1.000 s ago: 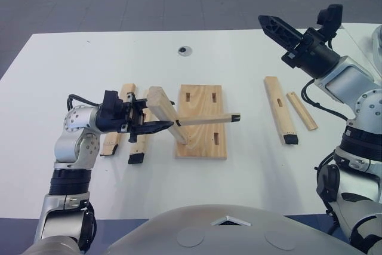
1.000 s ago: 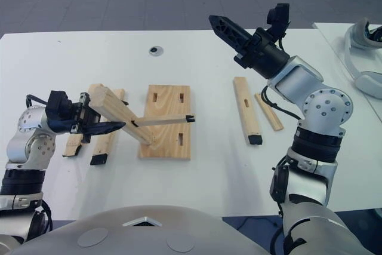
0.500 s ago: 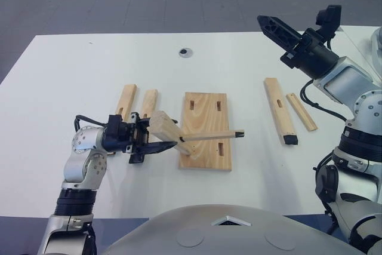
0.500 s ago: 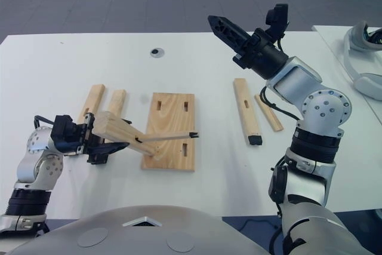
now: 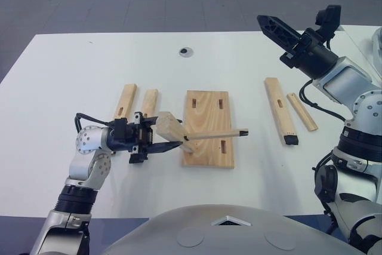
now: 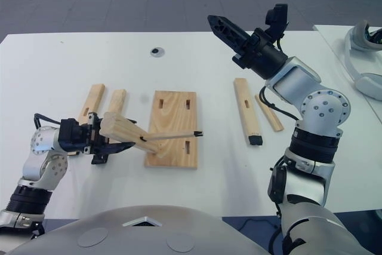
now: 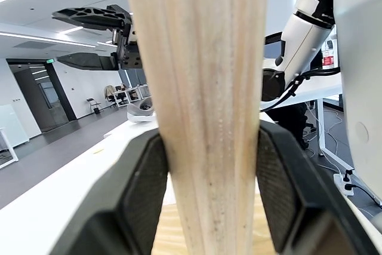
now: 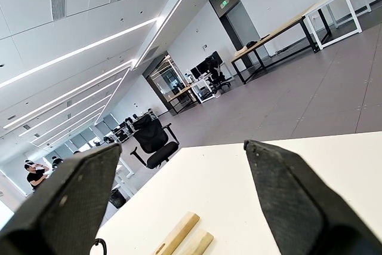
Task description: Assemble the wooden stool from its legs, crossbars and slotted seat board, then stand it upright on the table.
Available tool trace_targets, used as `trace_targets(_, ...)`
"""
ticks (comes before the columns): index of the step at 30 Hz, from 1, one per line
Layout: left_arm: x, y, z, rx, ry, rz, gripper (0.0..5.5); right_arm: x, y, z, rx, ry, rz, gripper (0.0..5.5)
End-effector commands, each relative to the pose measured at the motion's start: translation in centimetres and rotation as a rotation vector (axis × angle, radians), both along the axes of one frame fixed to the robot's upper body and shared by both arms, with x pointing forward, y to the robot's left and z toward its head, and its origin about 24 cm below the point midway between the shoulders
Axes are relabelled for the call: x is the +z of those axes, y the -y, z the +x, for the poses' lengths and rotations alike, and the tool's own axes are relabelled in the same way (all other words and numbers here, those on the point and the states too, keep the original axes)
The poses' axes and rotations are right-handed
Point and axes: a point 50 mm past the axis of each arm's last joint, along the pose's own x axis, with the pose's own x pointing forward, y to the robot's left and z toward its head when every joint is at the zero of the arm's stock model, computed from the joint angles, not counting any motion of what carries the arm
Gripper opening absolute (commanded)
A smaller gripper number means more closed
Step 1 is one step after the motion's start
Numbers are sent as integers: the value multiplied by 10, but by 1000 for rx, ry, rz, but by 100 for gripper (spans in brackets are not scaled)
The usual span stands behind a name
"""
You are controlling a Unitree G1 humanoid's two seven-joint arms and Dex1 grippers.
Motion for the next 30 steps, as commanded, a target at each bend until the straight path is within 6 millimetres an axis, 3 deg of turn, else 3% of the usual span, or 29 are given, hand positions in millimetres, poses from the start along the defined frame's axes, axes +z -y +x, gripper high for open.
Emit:
trace_targets(1,-85,-22,-40,-45,-539,498,206,4,-1,0,-21,8,9,381)
trace_targets(7,-90,-25,-33,5,-608,592,206,3,0,0,-23,3,10,381)
trace_targets(15,-83,-22,-18,226,-507,659,206,0,-1,-2,-31,-6,16,381)
trace_targets(21,-65,-21,-15,87,-474,563,206,-2,-2,-2,-41,-13,26,381)
trace_targets(25,-46,-31,5,54,-426,570,206,-3,-3,-3,-45,-17,32,381)
trace_targets(30,-42,-27,17,66,-397,564,206,-5,-4,-4,-53,-20,37,381)
